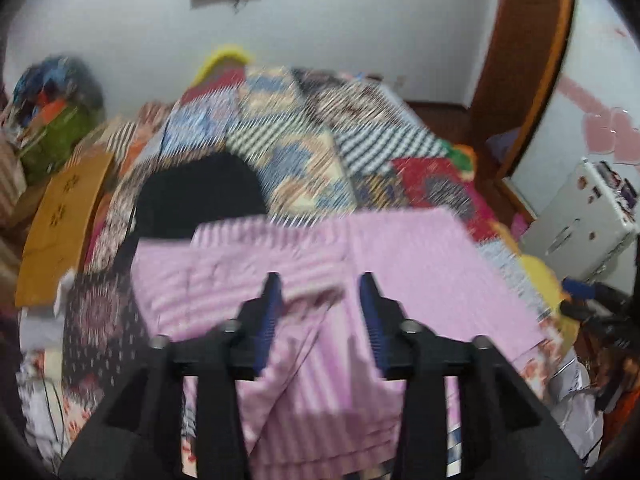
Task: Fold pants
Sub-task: 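Lift and fold the held cloth edge over with the left gripper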
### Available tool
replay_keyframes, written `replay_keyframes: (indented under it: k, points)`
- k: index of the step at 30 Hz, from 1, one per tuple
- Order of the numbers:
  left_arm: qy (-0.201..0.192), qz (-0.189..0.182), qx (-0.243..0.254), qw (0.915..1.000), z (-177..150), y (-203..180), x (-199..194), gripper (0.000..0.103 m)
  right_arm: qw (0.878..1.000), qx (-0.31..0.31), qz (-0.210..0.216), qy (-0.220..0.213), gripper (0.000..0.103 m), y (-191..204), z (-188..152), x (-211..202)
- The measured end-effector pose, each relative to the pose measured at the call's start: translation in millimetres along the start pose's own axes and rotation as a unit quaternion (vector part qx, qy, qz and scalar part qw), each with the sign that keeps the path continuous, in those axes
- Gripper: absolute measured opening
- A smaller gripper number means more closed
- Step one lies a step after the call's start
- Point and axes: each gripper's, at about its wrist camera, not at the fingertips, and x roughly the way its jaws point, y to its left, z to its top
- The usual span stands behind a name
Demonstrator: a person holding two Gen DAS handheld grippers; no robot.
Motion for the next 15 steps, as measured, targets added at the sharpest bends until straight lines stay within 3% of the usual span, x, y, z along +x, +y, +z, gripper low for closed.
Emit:
replay_keyframes:
  k: [8,15]
  points:
    - [0.111,-0.067,-0.085,0.9879,-47.8,29.2,57.8,0.048,0.999,-0.035,0.022,0.014,0.066,25.9,4.0,22.6]
    - [0.097,-0.09,-0.117,0.9842,-35.6,27.0,73.9,0.053,0.997,-0.055,0.032,0.032,0.066,38.3,4.0,39.0]
